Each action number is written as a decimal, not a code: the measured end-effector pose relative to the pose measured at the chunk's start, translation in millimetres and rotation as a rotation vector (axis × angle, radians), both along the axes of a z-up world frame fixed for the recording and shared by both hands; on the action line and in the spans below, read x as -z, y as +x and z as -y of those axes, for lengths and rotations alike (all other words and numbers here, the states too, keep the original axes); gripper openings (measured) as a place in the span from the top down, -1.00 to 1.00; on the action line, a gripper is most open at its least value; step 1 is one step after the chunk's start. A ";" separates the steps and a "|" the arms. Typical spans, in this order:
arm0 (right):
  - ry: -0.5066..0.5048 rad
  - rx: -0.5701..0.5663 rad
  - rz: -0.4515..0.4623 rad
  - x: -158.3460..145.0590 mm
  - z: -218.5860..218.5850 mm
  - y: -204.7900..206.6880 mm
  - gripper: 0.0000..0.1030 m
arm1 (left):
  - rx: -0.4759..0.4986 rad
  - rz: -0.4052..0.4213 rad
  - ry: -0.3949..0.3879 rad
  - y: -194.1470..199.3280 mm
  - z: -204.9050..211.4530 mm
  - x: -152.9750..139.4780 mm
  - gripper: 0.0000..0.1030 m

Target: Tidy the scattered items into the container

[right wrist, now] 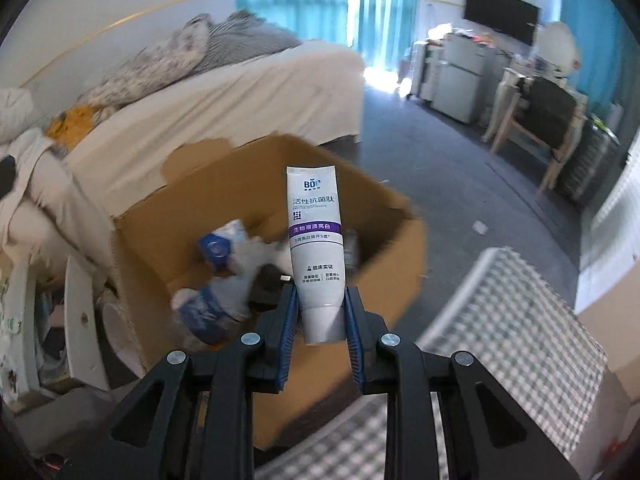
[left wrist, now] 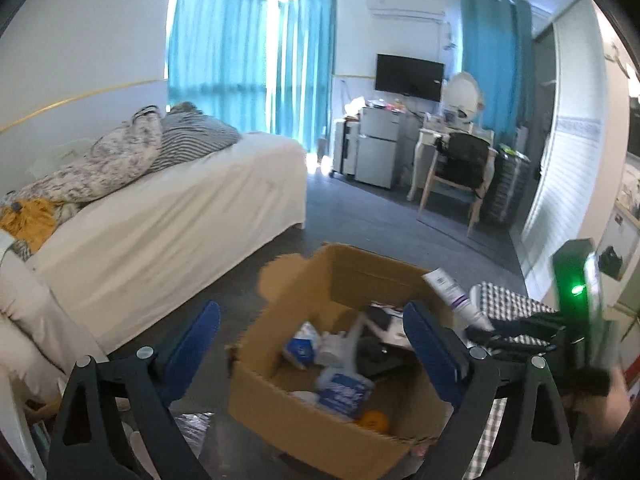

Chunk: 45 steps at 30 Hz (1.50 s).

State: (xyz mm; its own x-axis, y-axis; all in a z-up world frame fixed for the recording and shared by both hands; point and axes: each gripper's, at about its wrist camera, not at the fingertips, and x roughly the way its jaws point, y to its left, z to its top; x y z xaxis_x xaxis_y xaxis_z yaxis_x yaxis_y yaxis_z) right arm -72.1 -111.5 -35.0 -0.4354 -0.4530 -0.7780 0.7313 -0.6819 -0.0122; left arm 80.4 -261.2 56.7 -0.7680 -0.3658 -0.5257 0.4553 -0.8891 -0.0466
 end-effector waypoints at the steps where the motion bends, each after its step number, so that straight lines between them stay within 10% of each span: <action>1: 0.007 -0.012 0.006 4.3 10.9 1.9 0.56 | -0.010 0.002 -0.001 2.9 5.6 1.0 -0.86; 13: 0.068 -0.059 0.050 43.0 69.0 4.1 0.54 | -0.051 0.010 0.019 14.5 43.8 14.0 -0.95; 19: 0.052 -0.032 0.031 42.3 68.6 3.7 -0.42 | -0.046 0.015 0.030 10.5 47.1 17.4 -0.97; 24: 0.036 -0.017 -0.016 27.6 55.4 6.5 -0.67 | -0.025 0.017 0.035 5.5 39.7 18.2 -0.98; 45: 0.025 0.425 -0.165 -46.6 -187.4 31.5 -0.96 | 0.269 0.024 0.013 -55.3 -123.2 8.2 -1.00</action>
State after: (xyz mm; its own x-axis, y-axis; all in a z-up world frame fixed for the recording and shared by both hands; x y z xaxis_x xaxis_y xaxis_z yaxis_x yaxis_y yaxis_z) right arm -40.7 75.9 11.6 -0.6977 -0.1889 -0.6910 0.3731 -0.9193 -0.1254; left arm 25.2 -138.0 48.5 -0.8237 -0.1428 -0.5487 0.2034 -0.9778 -0.0510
